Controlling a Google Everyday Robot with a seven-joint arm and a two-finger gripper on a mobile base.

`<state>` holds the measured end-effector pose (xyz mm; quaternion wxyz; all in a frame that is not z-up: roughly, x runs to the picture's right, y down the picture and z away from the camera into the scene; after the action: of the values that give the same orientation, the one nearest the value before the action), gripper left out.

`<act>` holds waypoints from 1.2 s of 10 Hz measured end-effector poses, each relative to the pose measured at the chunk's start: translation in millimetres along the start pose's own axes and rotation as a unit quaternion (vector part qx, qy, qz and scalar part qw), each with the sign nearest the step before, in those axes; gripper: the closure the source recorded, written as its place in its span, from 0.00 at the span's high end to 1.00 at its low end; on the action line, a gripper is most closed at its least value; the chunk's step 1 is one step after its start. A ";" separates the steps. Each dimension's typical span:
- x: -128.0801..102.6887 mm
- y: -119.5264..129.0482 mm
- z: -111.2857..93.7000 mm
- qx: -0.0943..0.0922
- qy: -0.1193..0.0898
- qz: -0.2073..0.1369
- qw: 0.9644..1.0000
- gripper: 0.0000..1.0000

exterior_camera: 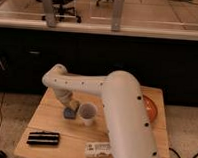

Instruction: Wipe the white sponge on the table

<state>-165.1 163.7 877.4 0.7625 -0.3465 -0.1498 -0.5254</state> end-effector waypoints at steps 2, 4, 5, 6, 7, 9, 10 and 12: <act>-2.7 -0.6 1.2 0.000 0.005 -0.007 1.000 0.01; -6.0 -2.8 1.3 0.002 0.007 -0.013 1.000 0.01; -6.5 -3.3 0.3 0.002 0.007 -0.013 1.000 0.01; -6.6 -3.4 0.2 0.002 0.007 -0.013 1.000 0.01; -6.8 -3.5 0.3 0.002 0.007 -0.013 1.000 0.01; -9.7 -5.7 0.9 0.005 0.011 -0.020 1.000 0.01; -12.4 -8.2 0.9 0.007 0.012 -0.023 1.000 0.01; -12.4 -8.2 -0.2 0.007 0.012 -0.023 1.000 0.01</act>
<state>-177.5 170.5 872.9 0.7543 -0.3315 -0.1522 -0.5459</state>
